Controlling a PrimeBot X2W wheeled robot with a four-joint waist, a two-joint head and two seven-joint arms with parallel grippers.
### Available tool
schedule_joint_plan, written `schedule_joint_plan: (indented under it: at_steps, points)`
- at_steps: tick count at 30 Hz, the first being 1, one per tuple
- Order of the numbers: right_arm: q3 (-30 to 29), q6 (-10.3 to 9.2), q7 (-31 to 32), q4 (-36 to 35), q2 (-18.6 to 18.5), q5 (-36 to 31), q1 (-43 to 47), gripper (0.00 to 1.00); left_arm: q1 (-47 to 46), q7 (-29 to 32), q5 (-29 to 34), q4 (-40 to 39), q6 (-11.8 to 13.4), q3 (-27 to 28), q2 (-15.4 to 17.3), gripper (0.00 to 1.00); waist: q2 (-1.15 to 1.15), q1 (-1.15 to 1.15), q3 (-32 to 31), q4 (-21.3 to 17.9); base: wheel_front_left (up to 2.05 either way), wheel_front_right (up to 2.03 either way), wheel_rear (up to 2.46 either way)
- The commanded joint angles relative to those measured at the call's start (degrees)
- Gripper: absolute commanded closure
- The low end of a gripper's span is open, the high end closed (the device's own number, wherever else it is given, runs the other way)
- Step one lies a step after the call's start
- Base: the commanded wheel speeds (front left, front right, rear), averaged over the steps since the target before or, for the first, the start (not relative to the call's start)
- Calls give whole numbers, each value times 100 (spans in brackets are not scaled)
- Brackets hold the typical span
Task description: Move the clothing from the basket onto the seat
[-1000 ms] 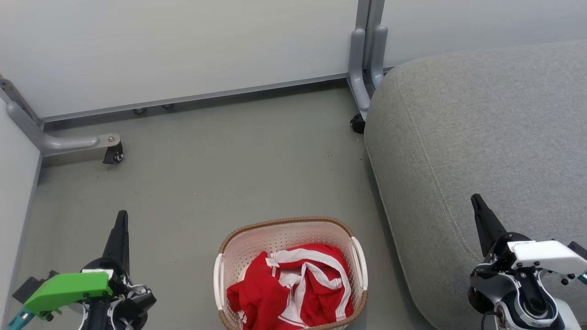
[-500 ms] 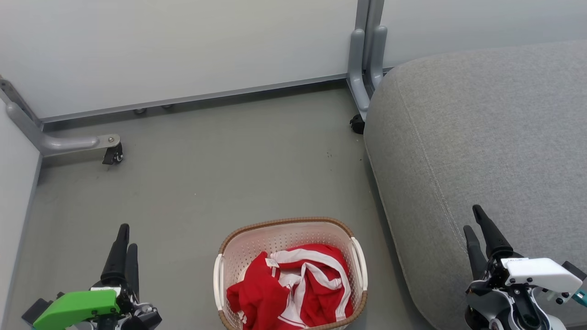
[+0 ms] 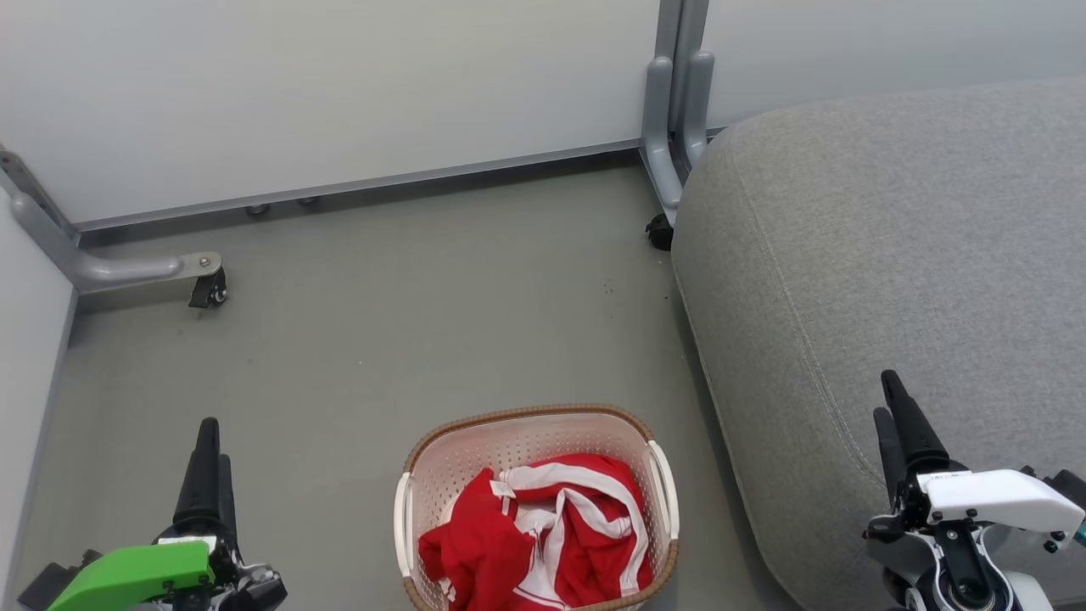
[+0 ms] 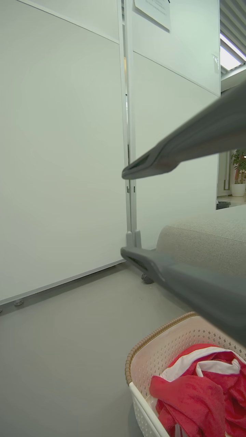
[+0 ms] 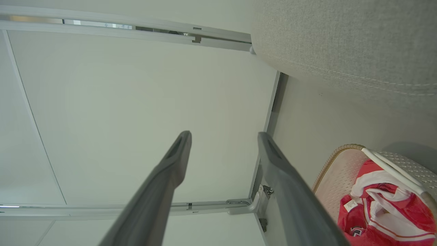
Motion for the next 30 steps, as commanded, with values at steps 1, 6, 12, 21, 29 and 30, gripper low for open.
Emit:
schedule_joint_plan:
  at_steps: [1, 6, 12, 21, 29, 30]
  points:
    - [-57, 2, -71, -148, -40, -299, -106, 0, -18, -60, 142, -132, -12, 60, 27, 0, 0, 0, -1, 0, 0, 0, 0]
    - [-109, 2, -185, -302, -43, -970, -157, 0, 5, -174, 454, -239, -14, 140, 31, 0, 0, 0, -1, 2, 0, 0, 0]
    - [30, 2, -316, -555, -64, -2117, -207, 0, 30, -303, 1076, -417, -16, 201, 36, 0, 0, 0, 16, 2, 0, 0, 0]
    - [262, 3, -502, -969, -201, -3543, -253, 0, 105, -488, 2061, -881, -19, 130, 41, 0, 0, 0, 38, 11, 0, 0, 0]
    - [619, 3, -651, -1216, -381, -4801, -259, 0, 236, -639, 2962, -1192, -21, -259, 47, 0, 0, 0, 30, 27, 0, 0, 0]
    - [645, 3, -670, -1239, -383, -4939, -256, 0, 258, -656, 3046, -1209, -22, -252, 48, 0, 0, 0, 29, 30, 0, 0, 0]
